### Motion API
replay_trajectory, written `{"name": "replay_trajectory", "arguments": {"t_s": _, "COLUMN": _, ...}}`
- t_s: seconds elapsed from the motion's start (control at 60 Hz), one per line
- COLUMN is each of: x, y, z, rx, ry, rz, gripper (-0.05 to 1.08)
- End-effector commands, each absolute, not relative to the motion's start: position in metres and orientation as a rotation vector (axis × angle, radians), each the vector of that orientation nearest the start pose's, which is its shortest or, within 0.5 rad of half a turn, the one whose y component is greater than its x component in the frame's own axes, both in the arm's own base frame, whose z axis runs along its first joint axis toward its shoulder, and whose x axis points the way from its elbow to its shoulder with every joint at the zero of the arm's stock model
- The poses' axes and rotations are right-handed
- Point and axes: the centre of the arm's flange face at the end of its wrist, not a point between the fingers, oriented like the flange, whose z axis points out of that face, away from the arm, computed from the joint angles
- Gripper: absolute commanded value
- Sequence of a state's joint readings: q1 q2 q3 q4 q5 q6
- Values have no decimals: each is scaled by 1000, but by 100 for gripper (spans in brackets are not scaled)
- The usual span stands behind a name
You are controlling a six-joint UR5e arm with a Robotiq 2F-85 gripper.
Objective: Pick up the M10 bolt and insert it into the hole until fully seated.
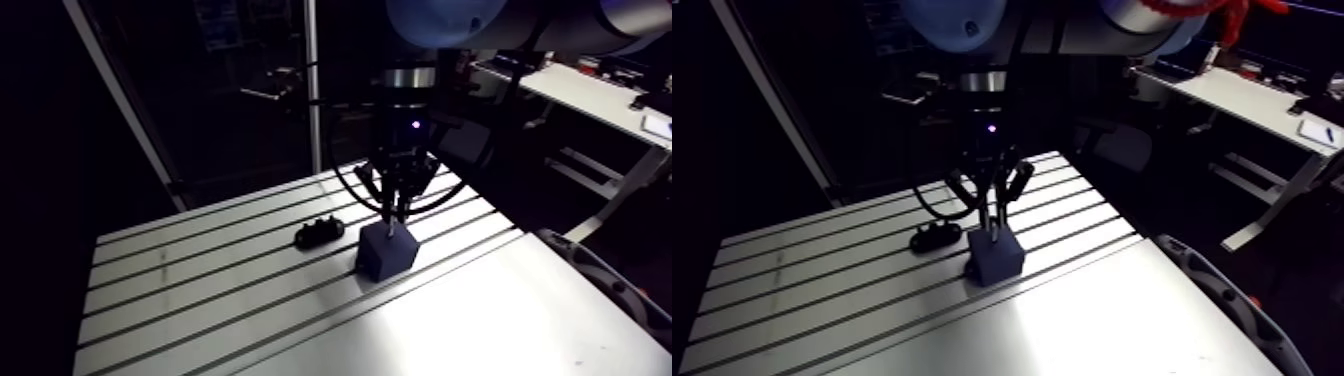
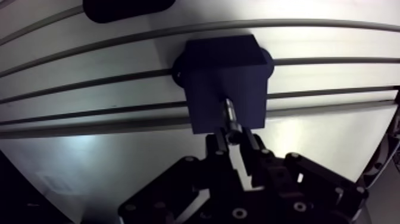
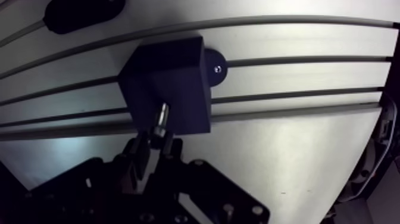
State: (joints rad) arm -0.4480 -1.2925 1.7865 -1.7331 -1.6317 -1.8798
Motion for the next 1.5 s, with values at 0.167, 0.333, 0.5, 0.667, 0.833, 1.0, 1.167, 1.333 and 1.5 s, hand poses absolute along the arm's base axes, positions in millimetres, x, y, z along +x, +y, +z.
{"name": "replay_trajectory", "arguments": {"t_s": 0.167, "x": -526, "y": 112, "z": 261, "rx": 179, "ry": 2807, "rz": -89, "gripper": 108}}
{"name": "replay_trajectory", "arguments": {"t_s": 0.333, "x": -525, "y": 112, "z": 258, "rx": 175, "ry": 2801, "rz": -90, "gripper": 108}}
{"name": "replay_trajectory", "arguments": {"t_s": 0.5, "x": -525, "y": 112, "z": 257, "rx": 172, "ry": 2799, "rz": -89, "gripper": 108}}
{"name": "replay_trajectory", "arguments": {"t_s": 0.667, "x": -526, "y": 112, "z": 257, "rx": 172, "ry": 2801, "rz": -89, "gripper": 108}}
{"name": "replay_trajectory", "arguments": {"t_s": 0.833, "x": -526, "y": 112, "z": 256, "rx": 173, "ry": 2801, "rz": -91, "gripper": 108}}
{"name": "replay_trajectory", "arguments": {"t_s": 1.0, "x": -526, "y": 112, "z": 255, "rx": 171, "ry": 2800, "rz": -92, "gripper": 108}}
{"name": "replay_trajectory", "arguments": {"t_s": 1.167, "x": -525, "y": 112, "z": 253, "rx": 172, "ry": 2797, "rz": -93, "gripper": 108}}
{"name": "replay_trajectory", "arguments": {"t_s": 1.333, "x": -522, "y": 111, "z": 250, "rx": 174, "ry": 2790, "rz": -97, "gripper": 108}}
{"name": "replay_trajectory", "arguments": {"t_s": 1.5, "x": -521, "y": 110, "z": 249, "rx": 172, "ry": 2787, "rz": -99, "gripper": 99}}
